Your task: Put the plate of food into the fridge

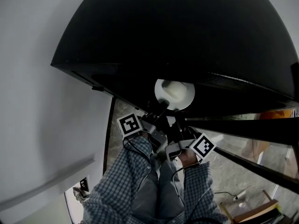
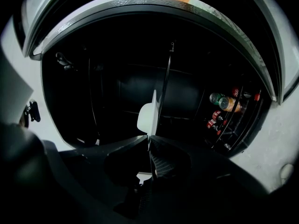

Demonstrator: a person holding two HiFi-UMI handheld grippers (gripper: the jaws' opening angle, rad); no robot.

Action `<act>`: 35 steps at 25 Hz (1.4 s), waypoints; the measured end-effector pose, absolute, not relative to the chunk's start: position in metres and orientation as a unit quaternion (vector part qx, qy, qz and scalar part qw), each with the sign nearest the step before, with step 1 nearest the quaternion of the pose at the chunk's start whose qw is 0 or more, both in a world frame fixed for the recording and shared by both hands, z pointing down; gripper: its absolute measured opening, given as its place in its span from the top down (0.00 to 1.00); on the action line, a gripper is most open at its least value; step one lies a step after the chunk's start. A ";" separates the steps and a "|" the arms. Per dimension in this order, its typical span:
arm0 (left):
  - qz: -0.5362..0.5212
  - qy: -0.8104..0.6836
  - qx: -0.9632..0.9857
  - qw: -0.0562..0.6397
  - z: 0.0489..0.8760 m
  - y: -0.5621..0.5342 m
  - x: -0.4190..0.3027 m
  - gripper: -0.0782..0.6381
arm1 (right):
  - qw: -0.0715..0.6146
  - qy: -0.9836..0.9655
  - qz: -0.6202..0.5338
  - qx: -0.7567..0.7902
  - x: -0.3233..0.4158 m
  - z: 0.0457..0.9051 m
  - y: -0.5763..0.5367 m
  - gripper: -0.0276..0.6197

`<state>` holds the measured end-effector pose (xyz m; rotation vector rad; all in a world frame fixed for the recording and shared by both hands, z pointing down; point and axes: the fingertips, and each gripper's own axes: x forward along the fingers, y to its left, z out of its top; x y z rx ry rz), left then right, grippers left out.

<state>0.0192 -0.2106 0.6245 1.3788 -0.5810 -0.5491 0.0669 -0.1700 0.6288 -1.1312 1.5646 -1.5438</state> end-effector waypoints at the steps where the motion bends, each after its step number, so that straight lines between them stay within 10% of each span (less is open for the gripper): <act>1: -0.245 -0.260 0.619 0.700 0.625 -0.211 0.019 0.86 | 0.332 0.595 -0.591 -0.432 0.067 0.629 -0.170 0.92; 35: -0.246 -0.218 0.630 0.704 0.618 -0.198 0.018 0.86 | 0.347 0.570 -0.584 -0.462 0.086 0.630 -0.207 0.92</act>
